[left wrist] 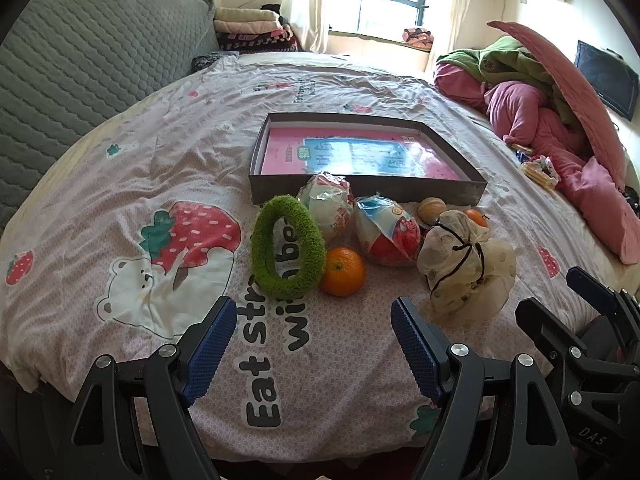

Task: Organize objects
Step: 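Move left tool toward green fuzzy ring while right tool approaches beige mesh bag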

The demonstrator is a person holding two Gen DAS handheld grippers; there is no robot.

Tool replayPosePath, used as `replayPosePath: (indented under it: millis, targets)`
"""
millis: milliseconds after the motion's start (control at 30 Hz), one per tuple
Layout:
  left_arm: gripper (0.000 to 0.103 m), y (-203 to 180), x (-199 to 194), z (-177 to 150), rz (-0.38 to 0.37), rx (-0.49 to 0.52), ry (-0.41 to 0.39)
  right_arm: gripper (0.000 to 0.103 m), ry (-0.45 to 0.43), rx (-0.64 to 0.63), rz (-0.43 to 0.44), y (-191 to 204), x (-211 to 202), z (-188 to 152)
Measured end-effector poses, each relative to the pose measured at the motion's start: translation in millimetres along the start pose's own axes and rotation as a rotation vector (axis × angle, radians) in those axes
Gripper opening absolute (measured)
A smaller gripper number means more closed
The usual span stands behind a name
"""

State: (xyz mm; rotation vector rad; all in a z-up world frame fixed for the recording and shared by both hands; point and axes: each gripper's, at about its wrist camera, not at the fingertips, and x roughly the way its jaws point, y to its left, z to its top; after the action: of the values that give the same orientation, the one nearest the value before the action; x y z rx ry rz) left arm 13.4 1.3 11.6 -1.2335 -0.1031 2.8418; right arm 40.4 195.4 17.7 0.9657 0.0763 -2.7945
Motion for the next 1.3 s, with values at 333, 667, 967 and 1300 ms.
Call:
replayPosePath:
  millis: [333, 667, 967, 1300]
  targets:
    - [0.080, 7, 6, -2, 0.003, -0.012, 0.014, 0.087, 0.024, 0.008, 0.014, -2, 7, -2]
    - [0.080, 10, 12, -3, 0.001, -0.021, 0.029, 0.087, 0.056, 0.015, 0.039, -3, 15, -5]
    - [0.080, 14, 21, -6, -0.002, -0.028, 0.042, 0.087, 0.074, 0.029, 0.042, -7, 22, -7]
    - [0.081, 22, 31, -6, 0.011, -0.039, 0.026, 0.087, 0.095, 0.032, 0.030, -8, 35, -9]
